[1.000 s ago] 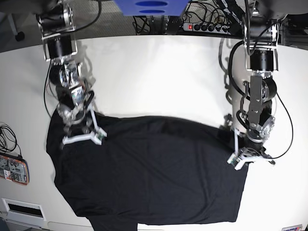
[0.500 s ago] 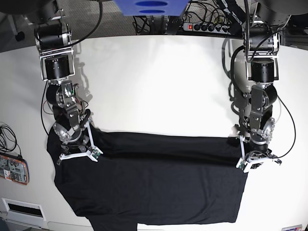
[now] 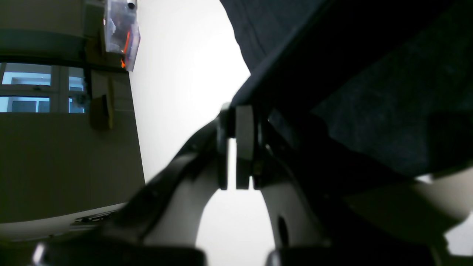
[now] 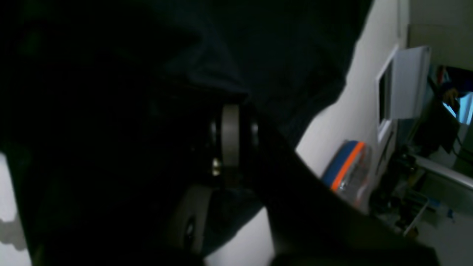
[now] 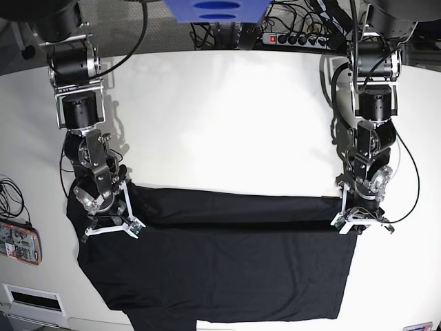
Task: Fold the T-shirt properly
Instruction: 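Lift the shoulder edge and drag it across the shirt toward the hem, then pull the held edge back toward the robot with both grippers, then drag the held edge with both grippers, right gripper sweeping sideways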
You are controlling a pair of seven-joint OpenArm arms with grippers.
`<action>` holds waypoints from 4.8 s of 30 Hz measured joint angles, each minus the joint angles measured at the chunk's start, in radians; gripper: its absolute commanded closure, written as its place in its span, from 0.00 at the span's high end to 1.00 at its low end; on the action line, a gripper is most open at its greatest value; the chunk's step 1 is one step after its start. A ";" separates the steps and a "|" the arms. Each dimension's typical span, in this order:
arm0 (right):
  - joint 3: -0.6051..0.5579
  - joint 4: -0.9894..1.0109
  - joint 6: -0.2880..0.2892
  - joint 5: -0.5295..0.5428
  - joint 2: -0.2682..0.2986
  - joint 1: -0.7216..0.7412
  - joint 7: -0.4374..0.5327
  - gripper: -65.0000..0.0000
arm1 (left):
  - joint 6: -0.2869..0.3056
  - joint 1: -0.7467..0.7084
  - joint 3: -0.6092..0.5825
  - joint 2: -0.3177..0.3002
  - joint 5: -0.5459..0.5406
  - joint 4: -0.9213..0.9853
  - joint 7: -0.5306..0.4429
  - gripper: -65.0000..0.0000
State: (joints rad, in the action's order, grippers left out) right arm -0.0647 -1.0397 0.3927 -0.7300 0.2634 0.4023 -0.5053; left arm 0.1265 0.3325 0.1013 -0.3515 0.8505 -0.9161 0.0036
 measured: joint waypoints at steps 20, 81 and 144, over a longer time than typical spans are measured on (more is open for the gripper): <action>0.004 0.227 -0.004 -0.006 0.000 0.133 0.160 0.00 | -0.006 0.058 -0.010 0.025 0.006 0.005 -0.005 0.00; 0.099 -0.171 -0.278 0.721 -0.066 -0.036 -0.083 0.95 | 0.002 0.077 0.034 0.142 -0.366 -0.029 0.143 0.49; 0.118 0.018 -0.289 0.878 -0.057 -0.348 0.418 0.94 | -0.018 -0.239 0.018 0.049 -0.958 -0.162 0.178 0.49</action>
State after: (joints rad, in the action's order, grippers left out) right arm 0.0532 -1.0222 0.1036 0.1482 0.2062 0.0544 -0.0868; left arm 0.1081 0.0937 0.1192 -0.3023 -0.1070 -1.0779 0.1814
